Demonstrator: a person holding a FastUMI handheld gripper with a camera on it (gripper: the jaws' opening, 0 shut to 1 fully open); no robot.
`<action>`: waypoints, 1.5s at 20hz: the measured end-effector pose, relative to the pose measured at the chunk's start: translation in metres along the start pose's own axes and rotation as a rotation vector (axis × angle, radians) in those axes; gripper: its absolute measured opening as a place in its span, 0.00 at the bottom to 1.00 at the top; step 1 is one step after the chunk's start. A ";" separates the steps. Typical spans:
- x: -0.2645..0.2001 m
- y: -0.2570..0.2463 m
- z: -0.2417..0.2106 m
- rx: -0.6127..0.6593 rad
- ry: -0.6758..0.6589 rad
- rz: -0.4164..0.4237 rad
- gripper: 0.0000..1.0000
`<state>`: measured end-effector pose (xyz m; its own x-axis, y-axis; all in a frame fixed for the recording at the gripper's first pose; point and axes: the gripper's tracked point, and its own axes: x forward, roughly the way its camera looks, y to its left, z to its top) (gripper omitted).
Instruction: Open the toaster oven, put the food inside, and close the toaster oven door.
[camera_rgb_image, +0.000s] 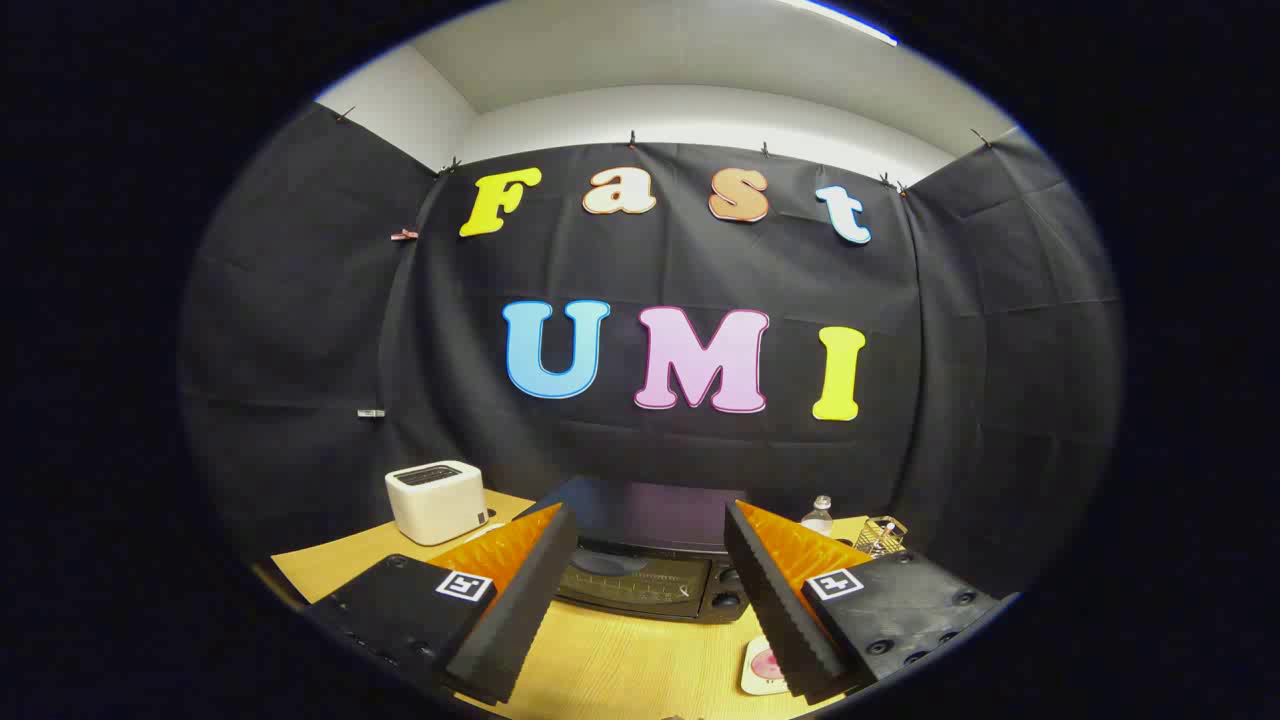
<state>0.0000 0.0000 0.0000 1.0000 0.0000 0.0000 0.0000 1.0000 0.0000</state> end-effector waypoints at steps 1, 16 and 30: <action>0.000 0.000 -0.002 0.002 0.003 0.000 0.98; 0.001 -0.010 -0.013 0.018 0.036 -0.021 0.98; 0.072 0.026 -0.045 0.038 0.080 -0.013 0.98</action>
<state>0.0717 0.0256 -0.0453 0.9967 -0.0110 -0.0805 0.0141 0.9992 0.0376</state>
